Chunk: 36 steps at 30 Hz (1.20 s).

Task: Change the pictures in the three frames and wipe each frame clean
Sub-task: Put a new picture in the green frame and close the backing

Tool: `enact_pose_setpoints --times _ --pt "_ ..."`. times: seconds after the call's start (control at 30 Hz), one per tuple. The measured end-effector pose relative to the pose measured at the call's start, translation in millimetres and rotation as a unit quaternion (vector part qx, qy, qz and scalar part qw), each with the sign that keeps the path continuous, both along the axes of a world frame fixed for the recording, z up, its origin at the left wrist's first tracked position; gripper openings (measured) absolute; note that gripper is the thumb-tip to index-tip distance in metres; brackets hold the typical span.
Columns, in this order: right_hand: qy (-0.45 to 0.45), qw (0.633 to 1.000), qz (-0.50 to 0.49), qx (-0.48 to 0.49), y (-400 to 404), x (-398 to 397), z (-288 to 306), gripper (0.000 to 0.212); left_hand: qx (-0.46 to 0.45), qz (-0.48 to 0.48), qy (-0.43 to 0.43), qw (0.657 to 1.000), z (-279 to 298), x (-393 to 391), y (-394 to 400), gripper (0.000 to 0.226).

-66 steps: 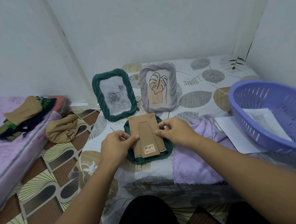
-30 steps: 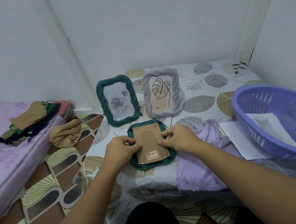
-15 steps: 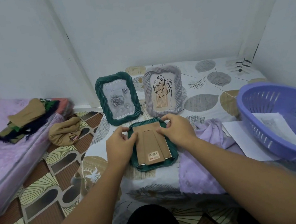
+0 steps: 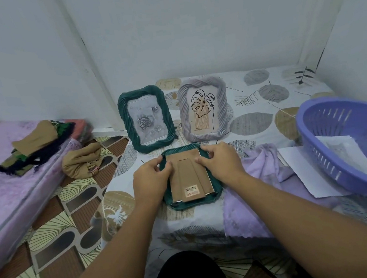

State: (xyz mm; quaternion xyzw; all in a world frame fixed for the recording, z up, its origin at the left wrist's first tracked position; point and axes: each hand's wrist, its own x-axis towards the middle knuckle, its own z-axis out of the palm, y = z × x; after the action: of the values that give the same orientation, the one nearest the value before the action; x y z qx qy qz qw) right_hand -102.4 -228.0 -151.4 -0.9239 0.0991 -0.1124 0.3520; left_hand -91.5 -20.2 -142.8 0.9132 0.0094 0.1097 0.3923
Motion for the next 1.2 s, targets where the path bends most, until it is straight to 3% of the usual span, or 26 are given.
enact_pose_setpoints --times 0.37,0.83,1.2 --pt "0.01 0.999 -0.009 0.044 1.7 -2.8 5.9 0.053 -0.011 -0.025 0.01 1.0 -6.3 3.9 3.0 0.028" --pt "0.034 0.993 -0.032 0.111 2.8 0.8 5.7 0.044 -0.024 -0.011 0.003 1.0 -7.1 5.7 3.1 0.035" --pt "0.045 0.98 -0.064 0.183 10.8 7.9 -4.4 0.054 -0.015 -0.016 0.001 1.0 -7.5 6.7 2.6 0.035"
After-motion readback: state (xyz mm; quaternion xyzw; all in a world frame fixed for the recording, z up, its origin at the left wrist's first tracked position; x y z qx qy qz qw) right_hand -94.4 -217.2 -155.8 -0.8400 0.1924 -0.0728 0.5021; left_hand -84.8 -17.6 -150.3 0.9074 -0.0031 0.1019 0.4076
